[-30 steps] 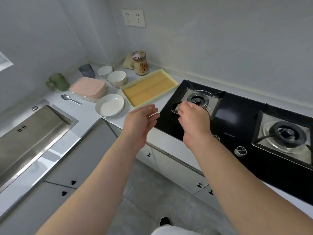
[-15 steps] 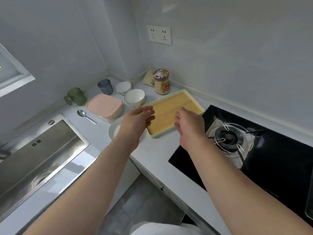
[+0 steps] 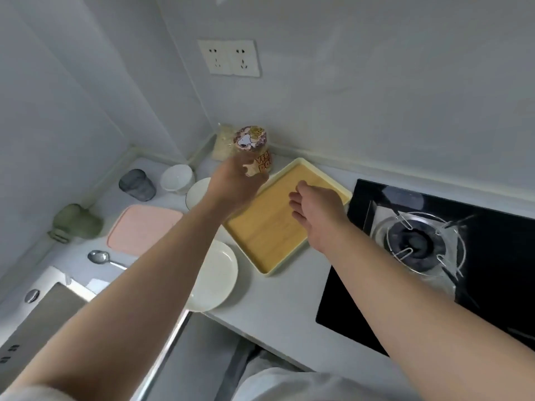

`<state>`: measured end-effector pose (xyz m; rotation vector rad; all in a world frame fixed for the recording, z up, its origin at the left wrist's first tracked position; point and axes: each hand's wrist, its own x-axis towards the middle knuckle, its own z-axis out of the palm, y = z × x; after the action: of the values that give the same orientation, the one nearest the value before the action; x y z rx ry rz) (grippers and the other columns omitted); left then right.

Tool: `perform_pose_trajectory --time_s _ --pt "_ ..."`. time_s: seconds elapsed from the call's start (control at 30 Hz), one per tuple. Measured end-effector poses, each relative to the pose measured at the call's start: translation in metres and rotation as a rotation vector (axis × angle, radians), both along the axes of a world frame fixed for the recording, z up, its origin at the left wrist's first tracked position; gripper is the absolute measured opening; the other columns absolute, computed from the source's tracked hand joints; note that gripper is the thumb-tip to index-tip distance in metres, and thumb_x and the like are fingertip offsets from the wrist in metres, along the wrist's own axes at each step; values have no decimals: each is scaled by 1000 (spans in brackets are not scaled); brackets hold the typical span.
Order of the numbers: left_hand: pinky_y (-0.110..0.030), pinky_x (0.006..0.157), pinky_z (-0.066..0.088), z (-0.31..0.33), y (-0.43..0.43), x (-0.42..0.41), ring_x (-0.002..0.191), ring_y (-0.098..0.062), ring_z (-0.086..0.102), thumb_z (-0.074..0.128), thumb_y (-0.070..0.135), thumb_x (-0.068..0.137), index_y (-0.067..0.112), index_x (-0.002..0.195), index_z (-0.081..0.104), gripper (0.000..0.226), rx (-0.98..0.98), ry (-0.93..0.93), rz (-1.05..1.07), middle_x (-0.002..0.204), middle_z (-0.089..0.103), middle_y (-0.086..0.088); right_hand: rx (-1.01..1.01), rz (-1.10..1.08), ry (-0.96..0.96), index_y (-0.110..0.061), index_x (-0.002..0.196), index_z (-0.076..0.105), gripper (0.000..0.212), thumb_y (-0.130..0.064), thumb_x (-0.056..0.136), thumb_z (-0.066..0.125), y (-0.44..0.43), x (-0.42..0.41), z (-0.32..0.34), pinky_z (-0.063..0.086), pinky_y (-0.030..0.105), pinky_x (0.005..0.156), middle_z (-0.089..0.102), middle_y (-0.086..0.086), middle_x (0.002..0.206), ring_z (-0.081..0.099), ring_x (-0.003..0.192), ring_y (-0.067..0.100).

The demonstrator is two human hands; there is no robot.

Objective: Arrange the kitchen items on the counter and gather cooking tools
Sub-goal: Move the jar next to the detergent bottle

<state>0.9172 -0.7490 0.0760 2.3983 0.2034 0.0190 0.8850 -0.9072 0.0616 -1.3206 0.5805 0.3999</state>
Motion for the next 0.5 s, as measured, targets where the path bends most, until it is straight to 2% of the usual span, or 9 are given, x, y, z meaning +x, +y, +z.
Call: perform_pose_trajectory --time_s 0.07,0.17,0.23,0.3,0.33,0.37,0.43,0.5 --pt "-29 100 41 -12 17 47 127 -21 52 71 41 85 22 145 48 67 241 12 -189 141 55 0 -18 -46 9 -22 75 59 28 -35 99 54 17 14 -7 52 45 100 71 6 104 66 110 26" --pt "-39 106 35 -34 34 115 137 -27 39 70 51 80 21 147 39 80 520 64 -362 150 42 -4 -34 -117 33 -21 75 59 30 -36 100 53 45 37 -10 50 46 102 69 7 113 64 114 27" --pt "-45 107 34 -48 44 150 141 -29 29 67 53 78 20 145 37 80 632 97 -404 153 32 -6 -46 -149 45 -11 86 65 32 -35 101 52 62 50 -10 48 49 104 68 11 118 61 118 31" --pt "-52 107 33 -61 53 180 141 -35 26 66 56 79 18 147 31 86 686 155 -401 154 25 -8 -63 -194 50 5 106 59 40 -34 102 51 73 63 -13 46 53 105 64 19 123 57 122 37" --pt "-55 107 34 -66 57 192 139 -38 27 66 58 78 17 149 27 90 694 183 -382 152 25 -11 -82 -206 57 6 107 57 41 -34 102 51 77 67 -14 45 54 105 63 21 123 56 122 38" --pt "-58 107 34 -72 59 207 137 -42 29 67 62 77 16 150 24 95 696 211 -371 150 26 -15 -99 -223 63 3 103 60 39 -35 102 51 80 72 -17 46 53 105 65 20 122 58 121 38" --pt "-62 107 34 -81 62 228 137 -46 28 66 68 75 16 153 16 106 695 266 -353 148 25 -19 -115 -234 85 -15 85 66 31 -37 101 52 85 77 -23 49 48 103 70 13 116 63 116 32" --pt "-61 107 35 -89 63 242 138 -46 26 66 67 76 20 156 10 108 687 302 -369 149 22 -19 -112 -241 98 -24 76 60 29 -39 101 54 87 81 -29 50 44 103 71 8 111 65 112 27"
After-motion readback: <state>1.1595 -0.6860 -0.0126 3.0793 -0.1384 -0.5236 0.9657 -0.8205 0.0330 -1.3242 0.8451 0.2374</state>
